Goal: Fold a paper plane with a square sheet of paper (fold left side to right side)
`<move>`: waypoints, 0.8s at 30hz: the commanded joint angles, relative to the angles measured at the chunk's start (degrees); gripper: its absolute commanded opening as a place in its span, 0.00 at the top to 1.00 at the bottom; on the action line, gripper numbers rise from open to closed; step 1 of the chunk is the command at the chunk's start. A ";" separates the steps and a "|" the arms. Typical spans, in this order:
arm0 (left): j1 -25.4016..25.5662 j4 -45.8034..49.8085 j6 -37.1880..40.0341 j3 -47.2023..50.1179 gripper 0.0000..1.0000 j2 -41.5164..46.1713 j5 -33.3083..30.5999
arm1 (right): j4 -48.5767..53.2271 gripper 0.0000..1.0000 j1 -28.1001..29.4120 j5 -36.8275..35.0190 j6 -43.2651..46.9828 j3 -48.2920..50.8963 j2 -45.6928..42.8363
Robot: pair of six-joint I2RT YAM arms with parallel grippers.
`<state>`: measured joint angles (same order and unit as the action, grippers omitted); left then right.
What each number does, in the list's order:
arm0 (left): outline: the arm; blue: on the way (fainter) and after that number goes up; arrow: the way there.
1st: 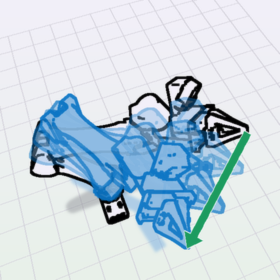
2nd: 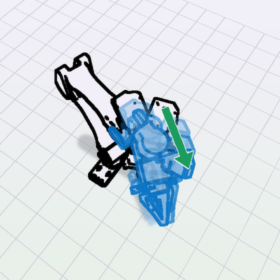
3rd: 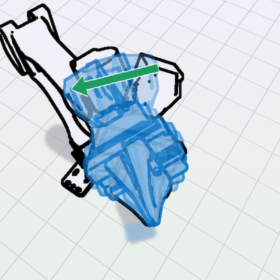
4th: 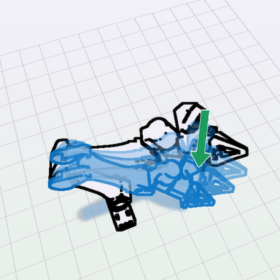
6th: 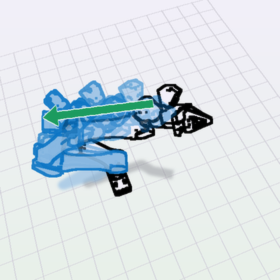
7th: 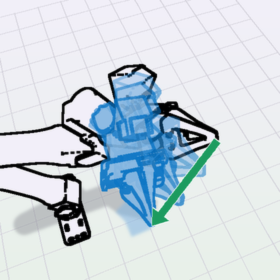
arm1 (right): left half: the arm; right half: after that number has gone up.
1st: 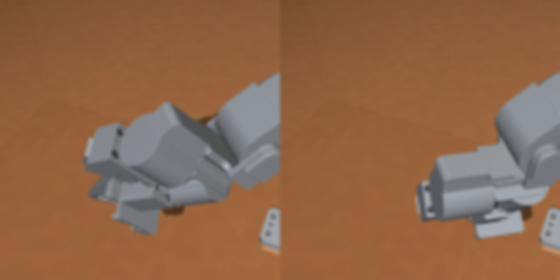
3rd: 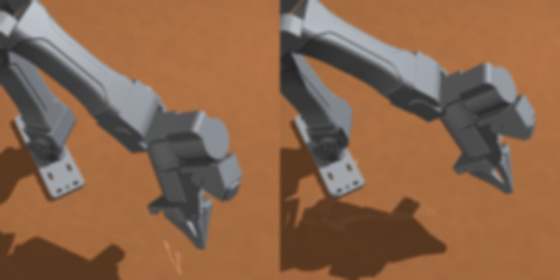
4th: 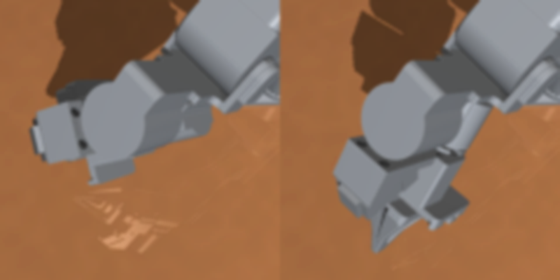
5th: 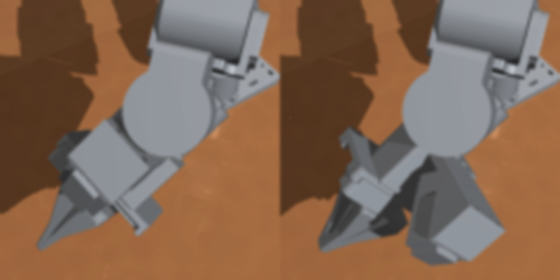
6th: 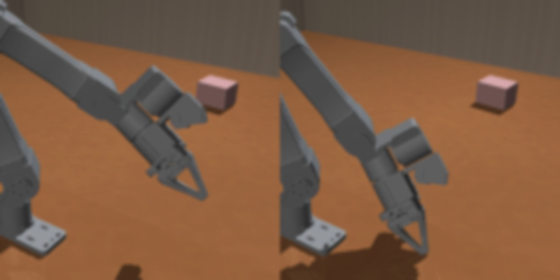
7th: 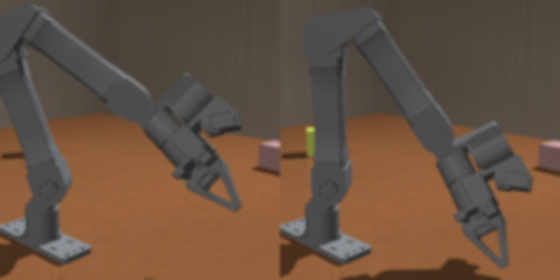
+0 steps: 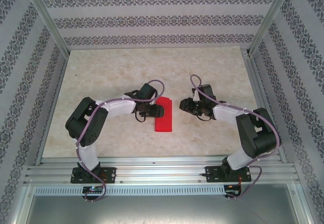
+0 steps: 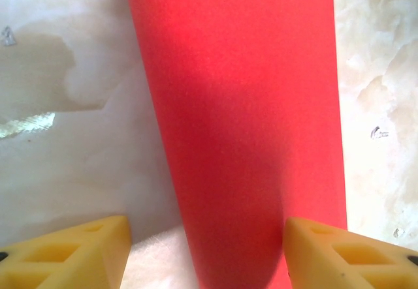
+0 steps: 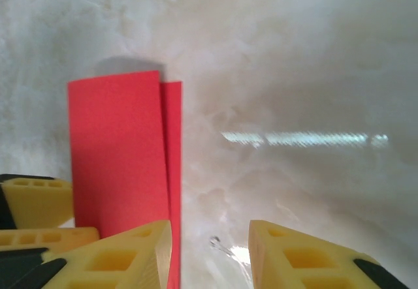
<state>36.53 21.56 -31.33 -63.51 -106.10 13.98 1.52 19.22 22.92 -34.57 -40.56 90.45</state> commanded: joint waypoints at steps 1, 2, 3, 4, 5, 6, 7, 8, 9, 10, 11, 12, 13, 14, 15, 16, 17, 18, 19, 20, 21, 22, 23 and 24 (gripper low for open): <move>1.48 2.05 2.35 -1.33 0.36 -2.39 -0.18 | 0.88 0.64 -0.41 -1.69 1.05 1.75 -1.16; 1.60 2.37 2.67 -1.57 0.36 -2.61 -0.14 | 0.88 0.64 -0.41 -1.57 0.99 1.84 -1.15; 1.69 2.79 2.91 -1.79 0.36 -2.85 -0.15 | 0.86 0.64 -0.38 -1.55 0.91 1.88 -1.15; 1.85 3.18 3.26 -2.13 0.36 -3.05 -0.17 | 0.91 0.64 -0.41 -1.52 0.91 1.88 -1.15; 1.95 3.51 3.61 -2.34 0.36 -3.16 -0.18 | 0.94 0.64 -0.41 -1.49 0.93 1.88 -1.12; 2.11 3.74 3.92 -2.50 0.36 -3.31 -0.11 | 0.97 0.64 -0.41 -1.39 0.89 1.88 -1.15; 2.27 3.99 4.29 -2.72 0.36 -3.56 0.04 | 0.96 0.64 -0.41 -1.43 0.89 1.88 -1.18; 2.31 4.18 4.50 -2.85 0.36 -3.66 0.07 | 1.07 0.64 -0.41 -1.42 0.85 1.88 -1.37; 2.31 4.19 4.64 -2.89 0.36 -3.72 0.19 | 1.18 0.64 -0.48 -1.44 0.90 1.88 -1.50; 2.40 4.19 4.77 -3.00 0.36 -3.77 0.30 | 1.23 0.64 -0.45 -1.46 0.90 1.88 -1.59; 2.48 4.19 4.70 -2.92 0.36 -3.89 0.27 | 1.34 0.64 -0.42 -1.41 0.94 1.88 -1.68; 2.49 4.19 4.70 -2.90 0.36 -3.94 0.11 | 1.45 0.64 -0.43 -1.47 0.90 1.93 -1.81; 2.50 4.19 4.61 -2.91 0.36 -4.09 0.10 | 1.47 0.64 -0.46 -1.47 0.79 1.97 -1.92; 2.49 4.14 4.48 -3.02 0.36 -4.20 0.20 | 1.47 0.64 -0.48 -1.38 0.71 2.06 -2.11; 2.51 3.98 4.44 -3.09 0.36 -4.39 0.38 | 1.47 0.64 -0.42 -1.39 0.65 2.14 -2.16; 2.59 3.93 4.39 -3.14 0.36 -4.58 0.61 | 1.46 0.64 -0.42 -1.37 0.64 2.21 -2.32; 2.65 3.93 4.37 -3.40 0.36 -4.67 0.64 | 1.48 0.64 -0.41 -1.31 0.57 2.23 -2.47; 2.75 4.01 4.43 -3.56 0.36 -4.81 0.66 | 1.55 0.64 -0.43 -1.34 0.51 2.24 -2.58; 2.84 4.09 4.42 -3.75 0.36 -5.09 0.63 | 1.64 0.64 -0.41 -1.35 0.55 2.24 -2.65; 2.92 4.19 4.53 -3.87 0.36 -5.30 0.62 | 1.65 0.64 -0.41 -1.34 0.53 2.23 -2.73; 3.00 4.27 4.53 -4.01 0.35 -5.40 0.62 | 1.69 0.64 -0.43 -1.33 0.55 2.28 -2.73; 3.08 4.34 4.53 -4.13 0.35 -5.64 0.62 | 1.72 0.64 -0.41 -1.31 0.53 2.24 -2.69; 3.13 4.41 4.49 -4.25 0.35 -5.84 0.66 | 1.74 0.64 -0.41 -1.32 0.55 2.24 -2.74; 3.19 4.45 4.52 -4.37 0.35 -5.95 0.69 | 1.68 0.64 -0.41 -1.37 0.41 2.28 -2.72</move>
<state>37.52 26.55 -28.27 -67.40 -108.33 12.49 3.07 18.98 22.48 -34.54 -38.87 88.97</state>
